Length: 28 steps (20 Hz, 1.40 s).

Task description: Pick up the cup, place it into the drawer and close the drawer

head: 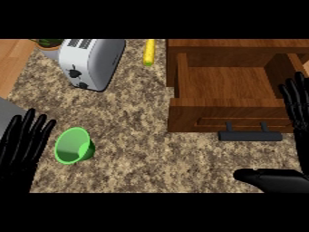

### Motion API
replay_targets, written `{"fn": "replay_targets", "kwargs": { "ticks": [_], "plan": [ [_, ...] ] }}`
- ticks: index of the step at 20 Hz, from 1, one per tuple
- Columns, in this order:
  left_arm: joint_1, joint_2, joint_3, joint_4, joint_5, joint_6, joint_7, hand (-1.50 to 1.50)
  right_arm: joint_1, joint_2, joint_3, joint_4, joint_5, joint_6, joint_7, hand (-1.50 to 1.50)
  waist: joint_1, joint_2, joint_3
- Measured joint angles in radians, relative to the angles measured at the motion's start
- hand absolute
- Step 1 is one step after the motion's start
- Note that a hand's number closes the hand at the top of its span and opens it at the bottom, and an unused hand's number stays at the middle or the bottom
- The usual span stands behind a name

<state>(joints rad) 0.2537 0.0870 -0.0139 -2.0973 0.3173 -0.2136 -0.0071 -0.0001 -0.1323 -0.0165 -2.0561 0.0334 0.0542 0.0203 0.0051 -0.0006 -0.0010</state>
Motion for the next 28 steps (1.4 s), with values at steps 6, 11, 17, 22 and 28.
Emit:
{"fn": "replay_targets", "kwargs": {
  "ticks": [6,11,17,22,28],
  "plan": [
    [0.005,0.001,0.063,0.114,0.005,-0.030,-0.048,-1.50,-0.034,-0.008,-0.026,0.043,-0.012,0.024,-0.009,-1.50,-0.002,0.000,0.001],
    [0.012,0.007,0.116,0.239,-0.051,-0.038,-0.136,-1.50,-0.044,0.006,-0.016,0.084,0.014,0.022,-0.049,-1.50,-0.002,0.001,0.001],
    [-0.030,0.026,0.179,0.438,-0.118,-0.042,-0.249,-1.50,-0.043,0.002,-0.032,0.062,0.003,0.032,-0.024,-1.50,-0.005,0.001,0.001],
    [-0.103,0.059,0.233,0.662,-0.160,-0.053,-0.355,-1.50,-0.009,0.007,-0.026,0.052,0.006,0.048,-0.049,-1.50,-0.008,0.001,0.001],
    [-0.170,0.079,0.261,0.895,-0.210,-0.058,-0.489,-1.50,-0.050,-0.006,-0.058,0.058,-0.018,0.061,-0.013,-1.50,-0.007,0.001,0.001]
  ]
}}
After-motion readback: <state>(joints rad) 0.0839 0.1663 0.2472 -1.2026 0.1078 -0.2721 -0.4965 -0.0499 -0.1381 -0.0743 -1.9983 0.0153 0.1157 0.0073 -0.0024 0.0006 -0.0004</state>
